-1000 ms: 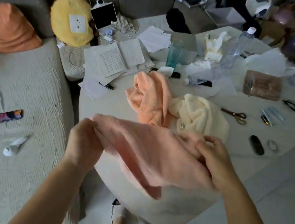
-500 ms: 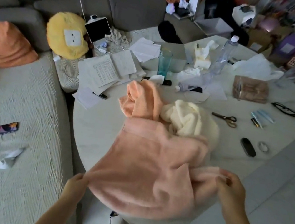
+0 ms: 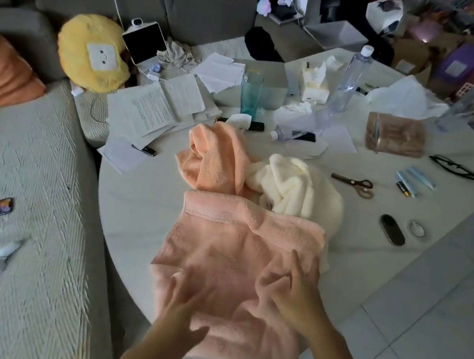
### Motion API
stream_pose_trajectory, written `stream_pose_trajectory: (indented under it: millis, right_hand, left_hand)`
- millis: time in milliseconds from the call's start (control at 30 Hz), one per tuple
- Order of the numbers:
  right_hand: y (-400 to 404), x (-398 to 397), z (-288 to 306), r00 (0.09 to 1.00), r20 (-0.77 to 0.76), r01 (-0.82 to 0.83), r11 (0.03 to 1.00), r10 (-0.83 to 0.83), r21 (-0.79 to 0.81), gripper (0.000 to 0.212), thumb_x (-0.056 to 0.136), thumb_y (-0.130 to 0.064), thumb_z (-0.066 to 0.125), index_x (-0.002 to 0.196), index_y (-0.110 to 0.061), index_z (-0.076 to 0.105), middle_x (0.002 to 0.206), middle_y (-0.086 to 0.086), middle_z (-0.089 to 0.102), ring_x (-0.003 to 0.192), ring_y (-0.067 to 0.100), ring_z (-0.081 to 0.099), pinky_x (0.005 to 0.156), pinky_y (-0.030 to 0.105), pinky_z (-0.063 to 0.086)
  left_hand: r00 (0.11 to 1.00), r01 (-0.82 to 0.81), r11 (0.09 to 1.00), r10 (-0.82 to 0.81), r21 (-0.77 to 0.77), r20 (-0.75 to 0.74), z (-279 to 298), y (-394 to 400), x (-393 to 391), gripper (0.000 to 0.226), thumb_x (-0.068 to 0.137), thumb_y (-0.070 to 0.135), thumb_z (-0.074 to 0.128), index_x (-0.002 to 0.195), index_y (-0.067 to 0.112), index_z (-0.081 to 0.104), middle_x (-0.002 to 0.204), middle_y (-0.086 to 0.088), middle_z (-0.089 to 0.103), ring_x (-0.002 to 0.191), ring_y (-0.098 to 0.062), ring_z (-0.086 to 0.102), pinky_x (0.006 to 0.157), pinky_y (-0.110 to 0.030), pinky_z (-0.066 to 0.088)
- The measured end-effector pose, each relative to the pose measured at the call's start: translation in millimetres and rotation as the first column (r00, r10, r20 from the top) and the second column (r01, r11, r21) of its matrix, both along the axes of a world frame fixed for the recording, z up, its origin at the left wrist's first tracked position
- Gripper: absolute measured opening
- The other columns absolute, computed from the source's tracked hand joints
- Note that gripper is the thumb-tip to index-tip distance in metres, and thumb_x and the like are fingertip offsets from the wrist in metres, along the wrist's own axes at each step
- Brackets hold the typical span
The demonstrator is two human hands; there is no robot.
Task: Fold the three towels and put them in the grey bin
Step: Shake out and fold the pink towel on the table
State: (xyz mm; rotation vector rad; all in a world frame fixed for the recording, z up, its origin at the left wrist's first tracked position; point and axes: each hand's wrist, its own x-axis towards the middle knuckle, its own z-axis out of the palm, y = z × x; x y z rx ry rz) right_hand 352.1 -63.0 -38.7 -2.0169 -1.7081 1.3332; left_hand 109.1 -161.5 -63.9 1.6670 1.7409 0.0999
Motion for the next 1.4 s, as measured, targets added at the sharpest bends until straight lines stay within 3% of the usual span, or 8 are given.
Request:
stream_pose_trajectory:
  millis: [67,267,467,667,767,933,1233,1400]
  right_hand:
    - [17,-9,-8,0.987,0.124,-0.087,0.991,0.100,-0.103,0.095,0.086,-0.039,0.060,0.158,-0.037,-0.002,0.160,0.000,-0.035,0.151,0.033,0.013,0.117,0.046,0.031]
    - [58,-38,-38,0.867,0.456,-0.163,0.980,0.199,-0.118,0.110,0.070,-0.043,0.070,0.157,-0.024,0.006,0.164,0.013,-0.005,0.151,0.037,0.008,0.119,0.051,0.025]
    - [125,-31,-37,0.801,0.594,-0.170,0.979,0.073,0.109,0.089,0.072,-0.033,0.075,0.148,-0.022,0.032,0.161,0.012,0.014,0.142,0.035,0.031,0.110,0.050,0.037]
    - [83,-19,-27,0.884,0.345,0.170,0.904,-0.316,0.392,0.070,0.080,-0.040,0.072,0.142,-0.025,0.044,0.146,0.005,0.044,0.124,0.027,0.049,0.098,0.045,0.047]
    - [24,-15,-30,0.862,0.235,0.421,0.892,-0.449,0.162,0.068,0.085,-0.047,0.068,0.142,-0.023,0.041,0.131,0.005,0.056,0.110,0.026,0.055,0.092,0.042,0.049]
    - [-51,-15,-29,0.829,0.085,0.558,0.828,-0.553,-0.060,0.020,0.086,-0.042,0.062,0.091,-0.022,0.060,0.080,-0.003,0.065,0.084,0.024,0.064,0.066,0.033,0.049]
    - [-73,7,-3,0.739,-0.141,0.656,0.751,-0.659,-0.074,0.028,0.095,-0.040,0.060,0.101,-0.014,0.067,0.104,0.010,0.068,0.096,0.033,0.062,0.078,0.048,0.052]
    - [-66,15,0,0.785,-0.153,0.559,0.793,-0.600,-0.243,0.036,0.098,-0.045,0.054,0.125,-0.021,0.061,0.120,-0.001,0.055,0.112,0.023,0.058,0.083,0.027,0.040]
  left_hand:
    - [0.969,0.185,0.978,-0.197,-0.093,-0.149,-10,6,5,0.063,0.093,0.043,0.060,0.149,0.050,0.033,0.164,0.009,-0.027,0.144,-0.040,-0.035,0.120,-0.063,0.006]
    - [0.867,0.284,0.955,-0.294,-0.085,-0.403,-27,70,2,0.060,0.096,0.045,0.051,0.151,0.051,0.029,0.170,0.003,-0.002,0.144,-0.050,-0.030,0.116,-0.059,0.023]
    - [0.896,0.322,0.946,-0.313,-0.024,-0.314,-35,128,-2,0.055,0.093,0.053,0.049,0.147,0.051,0.035,0.167,0.006,0.015,0.153,-0.038,-0.007,0.118,-0.061,0.015]
    - [0.985,-0.163,0.977,0.153,0.140,0.082,-24,128,-66,0.043,0.086,0.018,0.071,0.128,0.022,0.064,0.143,-0.008,0.051,0.129,-0.034,0.045,0.105,-0.036,0.036]
    - [0.937,-0.312,0.949,0.316,-0.051,0.148,-24,108,-85,0.042,0.084,0.016,0.073,0.125,0.017,0.061,0.118,-0.007,0.059,0.102,-0.028,0.060,0.087,-0.032,0.048]
    - [0.888,-0.318,0.882,0.406,-0.348,0.217,-21,72,-96,0.060,0.085,0.046,0.073,0.131,0.014,0.051,0.093,0.001,0.069,0.075,-0.013,0.066,0.058,-0.021,0.045]
    - [0.870,-0.442,0.873,0.473,-0.204,0.140,-27,38,-88,0.051,0.081,0.046,0.078,0.118,0.013,0.065,0.099,0.000,0.070,0.078,-0.009,0.064,0.062,-0.019,0.046]
    - [0.856,-0.427,0.861,0.483,-0.275,0.186,-29,35,-77,0.038,0.089,0.042,0.071,0.116,0.015,0.066,0.095,0.003,0.073,0.084,-0.014,0.068,0.071,-0.028,0.055]
